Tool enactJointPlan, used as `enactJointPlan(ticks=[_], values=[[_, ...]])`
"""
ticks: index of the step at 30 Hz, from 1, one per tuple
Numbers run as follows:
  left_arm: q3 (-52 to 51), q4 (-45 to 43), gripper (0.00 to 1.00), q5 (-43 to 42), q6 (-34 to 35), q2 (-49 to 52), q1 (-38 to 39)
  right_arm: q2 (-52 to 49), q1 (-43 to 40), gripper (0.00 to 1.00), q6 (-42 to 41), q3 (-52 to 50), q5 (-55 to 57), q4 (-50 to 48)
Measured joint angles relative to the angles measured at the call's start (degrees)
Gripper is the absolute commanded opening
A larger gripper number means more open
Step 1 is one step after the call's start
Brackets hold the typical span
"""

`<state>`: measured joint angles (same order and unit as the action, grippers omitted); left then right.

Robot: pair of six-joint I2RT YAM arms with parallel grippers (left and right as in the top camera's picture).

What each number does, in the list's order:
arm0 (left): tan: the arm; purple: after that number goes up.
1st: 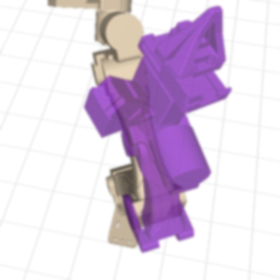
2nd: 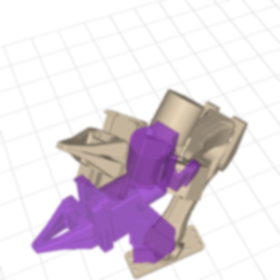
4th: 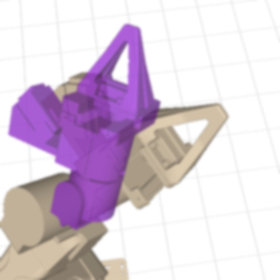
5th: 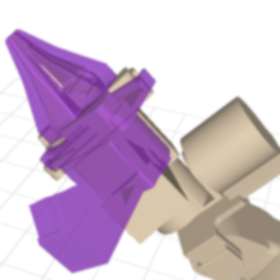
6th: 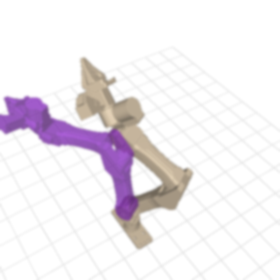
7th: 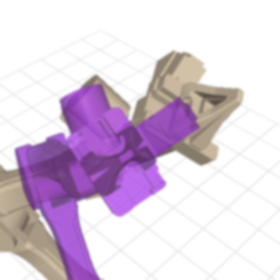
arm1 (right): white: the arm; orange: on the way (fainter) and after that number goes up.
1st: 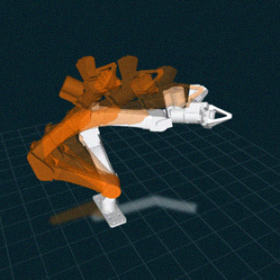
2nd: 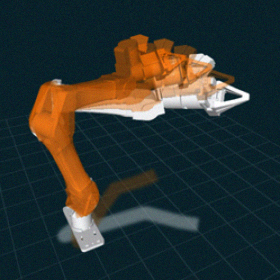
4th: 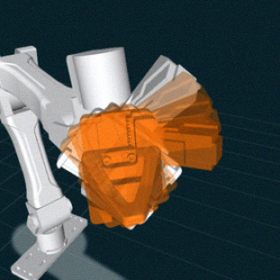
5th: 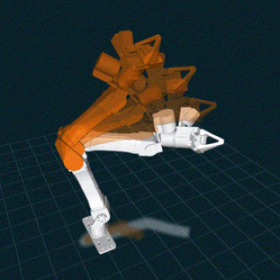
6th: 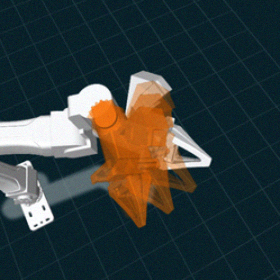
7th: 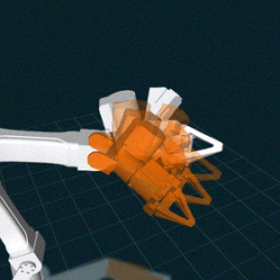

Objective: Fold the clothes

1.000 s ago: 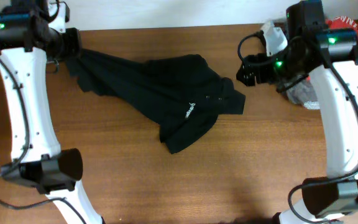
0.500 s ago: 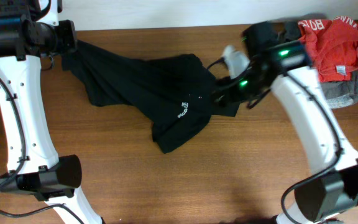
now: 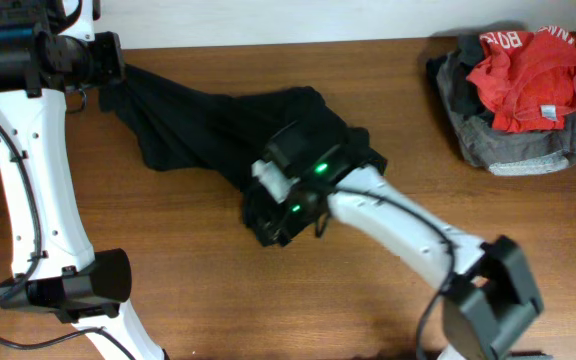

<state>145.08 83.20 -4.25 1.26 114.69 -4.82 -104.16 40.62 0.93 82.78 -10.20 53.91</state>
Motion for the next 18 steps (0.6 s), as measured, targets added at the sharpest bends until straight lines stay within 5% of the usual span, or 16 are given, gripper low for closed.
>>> enactJointPlan(ticks=[7,18], values=[[0.0,0.0,0.01,0.0,-0.2,0.0,0.0,-7.2,8.2,0.82,2.4,0.0,9.4,-5.0],[0.0,0.1,0.01,0.0,-1.3,0.0,0.0,-10.0,8.5,0.78,4.2,0.3,14.9,-15.0]])
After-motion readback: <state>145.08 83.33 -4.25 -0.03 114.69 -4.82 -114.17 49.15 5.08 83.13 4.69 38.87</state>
